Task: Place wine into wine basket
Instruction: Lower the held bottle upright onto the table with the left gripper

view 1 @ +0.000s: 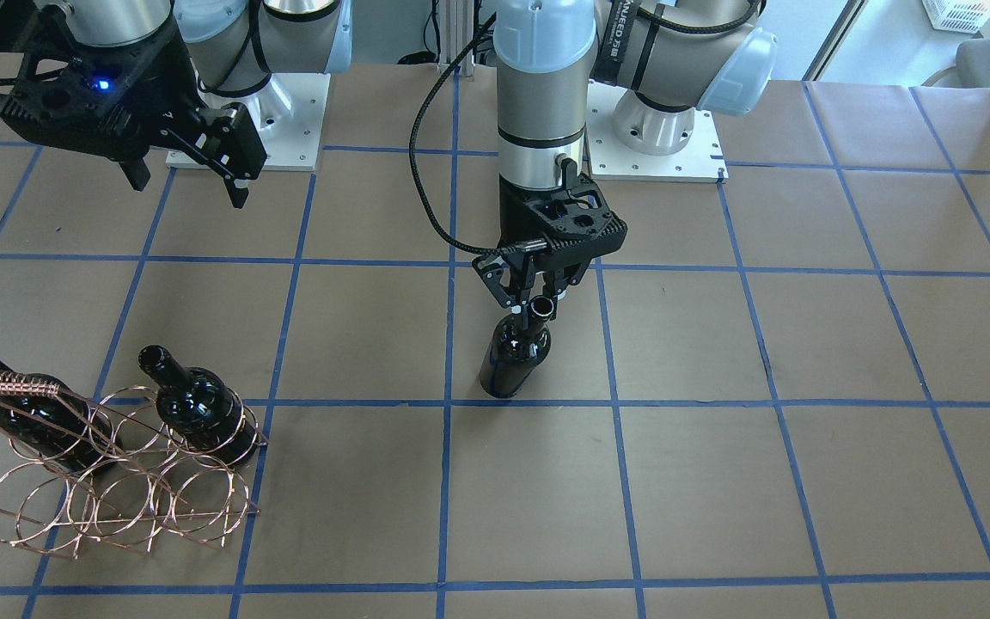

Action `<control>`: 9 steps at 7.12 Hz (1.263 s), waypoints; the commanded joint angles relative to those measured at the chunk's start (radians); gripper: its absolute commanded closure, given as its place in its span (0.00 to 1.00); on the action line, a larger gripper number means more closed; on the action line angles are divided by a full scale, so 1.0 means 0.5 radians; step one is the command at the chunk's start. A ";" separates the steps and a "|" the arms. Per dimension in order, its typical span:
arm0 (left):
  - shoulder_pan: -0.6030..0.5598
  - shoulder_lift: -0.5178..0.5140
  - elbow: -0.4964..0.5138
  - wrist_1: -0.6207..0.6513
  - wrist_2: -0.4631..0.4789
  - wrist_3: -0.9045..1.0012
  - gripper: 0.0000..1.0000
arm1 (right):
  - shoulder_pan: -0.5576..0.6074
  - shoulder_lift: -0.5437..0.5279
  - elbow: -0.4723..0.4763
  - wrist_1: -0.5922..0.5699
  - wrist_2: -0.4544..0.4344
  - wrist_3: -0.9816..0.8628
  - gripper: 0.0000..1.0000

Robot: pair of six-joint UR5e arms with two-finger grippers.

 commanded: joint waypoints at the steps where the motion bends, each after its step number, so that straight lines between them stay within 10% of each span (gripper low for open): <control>1: -0.012 -0.004 0.002 0.000 0.003 -0.001 0.88 | 0.000 0.000 0.003 0.005 -0.001 -0.002 0.00; 9: -0.012 -0.007 0.002 -0.013 0.012 0.014 0.56 | -0.003 0.000 0.003 0.044 -0.008 -0.005 0.00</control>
